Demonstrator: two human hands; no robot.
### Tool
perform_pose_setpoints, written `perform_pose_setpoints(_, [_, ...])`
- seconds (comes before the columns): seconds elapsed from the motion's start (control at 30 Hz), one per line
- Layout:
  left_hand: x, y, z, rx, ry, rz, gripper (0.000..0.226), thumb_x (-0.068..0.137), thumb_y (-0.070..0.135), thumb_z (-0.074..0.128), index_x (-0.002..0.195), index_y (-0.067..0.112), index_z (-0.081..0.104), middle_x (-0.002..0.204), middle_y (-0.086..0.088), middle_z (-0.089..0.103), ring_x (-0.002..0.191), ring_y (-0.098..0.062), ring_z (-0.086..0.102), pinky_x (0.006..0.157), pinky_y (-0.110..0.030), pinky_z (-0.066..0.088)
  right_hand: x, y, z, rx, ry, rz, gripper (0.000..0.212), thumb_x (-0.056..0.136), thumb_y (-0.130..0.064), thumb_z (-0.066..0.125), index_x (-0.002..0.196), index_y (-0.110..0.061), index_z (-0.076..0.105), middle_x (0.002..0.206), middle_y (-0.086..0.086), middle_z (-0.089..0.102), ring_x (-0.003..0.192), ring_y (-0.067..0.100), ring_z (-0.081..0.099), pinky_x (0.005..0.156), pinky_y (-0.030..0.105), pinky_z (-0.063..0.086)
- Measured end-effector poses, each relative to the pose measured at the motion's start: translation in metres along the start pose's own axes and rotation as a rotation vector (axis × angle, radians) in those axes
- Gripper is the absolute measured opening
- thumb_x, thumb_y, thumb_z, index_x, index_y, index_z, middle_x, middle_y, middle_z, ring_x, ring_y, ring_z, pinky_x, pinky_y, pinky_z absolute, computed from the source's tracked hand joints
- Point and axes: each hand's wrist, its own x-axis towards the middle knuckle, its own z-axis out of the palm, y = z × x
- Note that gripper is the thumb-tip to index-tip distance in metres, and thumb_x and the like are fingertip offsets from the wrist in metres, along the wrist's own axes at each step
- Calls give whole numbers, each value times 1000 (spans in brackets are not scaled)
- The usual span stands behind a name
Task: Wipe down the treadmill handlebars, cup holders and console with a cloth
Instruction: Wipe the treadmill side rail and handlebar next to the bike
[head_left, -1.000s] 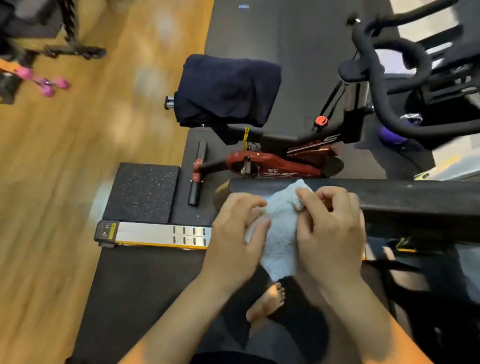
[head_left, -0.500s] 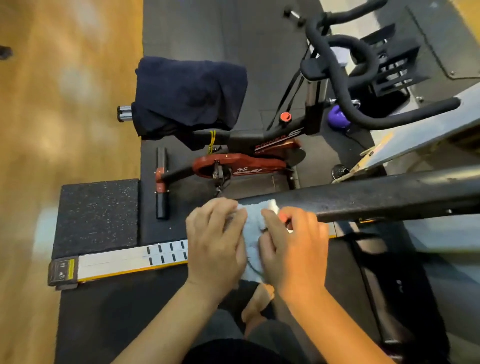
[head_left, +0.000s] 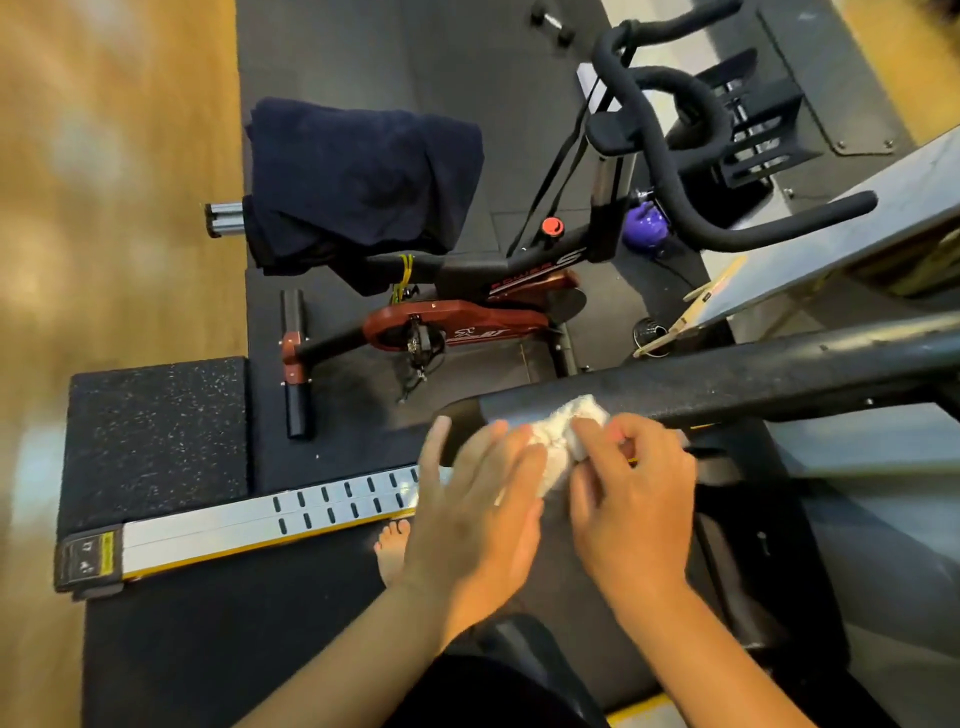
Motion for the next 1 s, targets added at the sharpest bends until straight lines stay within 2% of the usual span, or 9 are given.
perform_pose_setpoints(0.1, [0, -10, 2, 9, 99, -164, 47, 80, 15, 73, 125, 9, 64, 127, -6, 62, 120, -24, 51, 110, -61, 26, -4, -26, 6, 56, -101, -94, 35, 79, -21, 53, 109, -20, 69, 98, 5, 57, 83, 24, 51, 68, 35, 32])
perform_pose_setpoints(0.2, [10, -7, 8, 8, 66, -195, 57, 76, 9, 75, 130, 12, 57, 132, -5, 50, 118, -24, 47, 110, -55, 24, 6, -19, -3, 21, -165, -164, 36, 79, -21, 53, 112, -24, 68, 97, 1, 56, 85, 23, 50, 69, 34, 30])
perform_pose_setpoints(0.3, [42, 21, 5, 8, -37, -123, 55, 75, 16, 59, 130, 13, 60, 127, -6, 50, 114, -26, 45, 109, -52, 19, 15, 21, -18, -21, -106, -36, 36, 76, -8, 70, 110, -21, 71, 96, 6, 56, 86, 27, 51, 71, 39, 35])
perform_pose_setpoints(0.4, [77, 49, 3, -17, -143, -68, 54, 77, 26, 41, 124, 13, 63, 115, -2, 59, 110, -23, 44, 107, -52, 18, 23, 44, -26, -83, -87, 114, 40, 76, -2, 72, 114, -14, 70, 97, 12, 55, 86, 30, 49, 72, 40, 35])
perform_pose_setpoints(0.57, [52, 17, -2, -74, -18, -89, 47, 73, 32, 62, 116, 17, 70, 102, -2, 62, 98, -23, 48, 92, -44, 27, 3, 9, -13, 7, -95, 42, 40, 79, -22, 54, 117, -16, 68, 94, 7, 54, 82, 27, 48, 68, 39, 38])
perform_pose_setpoints(0.63, [39, -3, -9, -71, 31, -104, 41, 72, 23, 64, 112, 19, 72, 96, -3, 62, 93, -23, 48, 86, -41, 27, -3, -6, -6, 40, -137, -16, 43, 79, -28, 47, 116, -20, 68, 95, 5, 54, 81, 24, 47, 66, 37, 37])
perform_pose_setpoints(0.77, [66, 9, -16, -129, -21, -271, 30, 75, 9, 49, 90, 20, 73, 89, 0, 57, 85, -23, 48, 82, -41, 28, 26, 4, -6, -3, -115, 3, 37, 78, -26, 48, 107, -22, 71, 94, 5, 54, 84, 25, 45, 67, 37, 34])
perform_pose_setpoints(0.87, [110, 29, -9, -131, -149, -255, 39, 72, 22, 32, 76, 27, 70, 87, 6, 52, 82, -20, 47, 79, -39, 24, 49, 28, -12, -86, -106, 125, 35, 80, -27, 45, 103, -23, 71, 92, 4, 51, 86, 26, 41, 69, 38, 30])
perform_pose_setpoints(1.0, [92, 30, -9, -191, -92, -216, 25, 82, 24, 46, 82, 25, 72, 79, 6, 58, 75, -18, 54, 83, -39, 31, 45, 24, -16, -104, -121, 90, 38, 78, -28, 44, 104, -19, 70, 92, 5, 51, 85, 27, 41, 68, 38, 30])
